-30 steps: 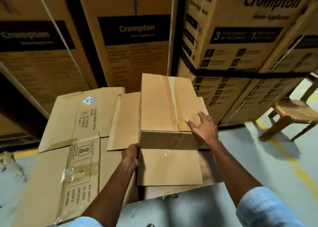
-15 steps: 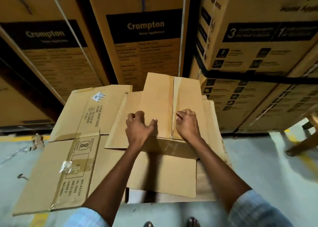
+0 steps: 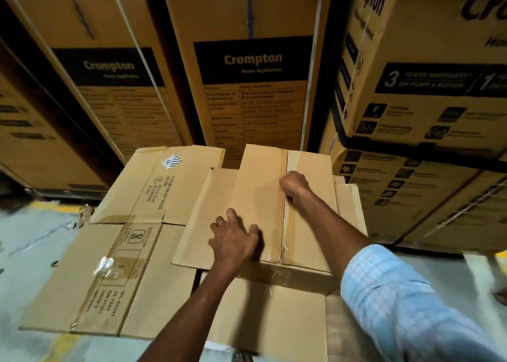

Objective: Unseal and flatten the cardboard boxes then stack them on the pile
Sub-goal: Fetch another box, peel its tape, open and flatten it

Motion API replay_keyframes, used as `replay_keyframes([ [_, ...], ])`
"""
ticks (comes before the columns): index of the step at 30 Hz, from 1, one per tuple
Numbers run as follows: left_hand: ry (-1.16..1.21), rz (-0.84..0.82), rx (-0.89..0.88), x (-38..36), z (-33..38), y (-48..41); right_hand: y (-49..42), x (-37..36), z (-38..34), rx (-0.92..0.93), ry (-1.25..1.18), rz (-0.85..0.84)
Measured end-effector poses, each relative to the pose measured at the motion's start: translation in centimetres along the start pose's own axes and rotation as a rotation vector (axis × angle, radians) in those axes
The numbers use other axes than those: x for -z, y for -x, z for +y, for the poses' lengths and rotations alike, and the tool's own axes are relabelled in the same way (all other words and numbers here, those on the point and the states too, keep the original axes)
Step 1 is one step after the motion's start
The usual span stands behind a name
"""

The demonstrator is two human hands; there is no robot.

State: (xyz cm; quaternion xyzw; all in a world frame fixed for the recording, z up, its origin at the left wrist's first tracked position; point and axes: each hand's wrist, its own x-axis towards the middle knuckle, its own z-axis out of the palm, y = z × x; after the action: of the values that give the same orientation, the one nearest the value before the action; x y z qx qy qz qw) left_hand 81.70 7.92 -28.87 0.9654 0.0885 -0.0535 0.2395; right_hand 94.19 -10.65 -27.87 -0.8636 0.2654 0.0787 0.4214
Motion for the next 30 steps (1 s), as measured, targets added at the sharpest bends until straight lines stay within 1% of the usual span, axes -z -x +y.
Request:
replay_keyframes([
  [2,-0.018,0.068,-0.016,-1.1,0.0,-0.1,0.3,0.5,-1.4,0.023,0.130,0.001],
  [4,-0.009,0.111,0.000,-2.3,-0.5,0.0,-1.3,0.1,-1.7,0.013,0.152,-0.016],
  [5,0.033,0.132,0.016,-2.8,-0.9,-0.1,-3.5,-0.6,-1.4,-0.029,0.117,-0.024],
  [6,0.083,0.136,0.033,-2.9,-1.2,-0.3,-7.5,-2.0,-0.2,-0.079,0.047,-0.029],
  [8,0.134,0.121,0.057,-3.0,-1.6,-0.8,-13.3,-4.5,1.3,-0.179,-0.131,-0.052],
  [10,0.100,0.114,0.031,-3.1,-1.6,-1.1,-13.9,-5.0,0.9,-0.220,-0.315,-0.097],
  [11,0.066,0.111,0.011,-3.1,-1.6,-1.1,-14.8,-5.3,0.9,-0.232,-0.359,-0.112],
  [13,-0.014,0.084,-0.038,-3.2,-1.3,-1.2,-12.9,-3.8,-0.6,-0.243,-0.370,-0.088],
  [16,-0.102,0.039,-0.112,-3.2,-1.0,-1.6,-15.3,-3.9,-0.1,-0.254,-0.306,-0.069],
  [17,-0.112,0.023,-0.133,-3.1,-0.9,-1.6,-14.5,-3.7,-0.7,-0.288,-0.255,-0.036],
  [19,-0.127,-0.001,-0.164,-2.8,-1.0,-1.6,-9.2,-2.8,-3.2,-0.287,-0.156,0.095],
  [21,-0.132,-0.023,-0.186,-2.5,-1.0,-1.5,-5.6,-2.5,-4.5,-0.252,0.007,0.169],
  [24,-0.108,-0.030,-0.230,-2.1,-1.3,-1.3,-3.1,-2.2,-4.9,-0.242,0.174,0.191],
  [30,-0.064,-0.048,-0.274,-2.0,-2.0,-1.4,-3.1,-2.9,-5.3,-0.281,0.240,0.135],
])
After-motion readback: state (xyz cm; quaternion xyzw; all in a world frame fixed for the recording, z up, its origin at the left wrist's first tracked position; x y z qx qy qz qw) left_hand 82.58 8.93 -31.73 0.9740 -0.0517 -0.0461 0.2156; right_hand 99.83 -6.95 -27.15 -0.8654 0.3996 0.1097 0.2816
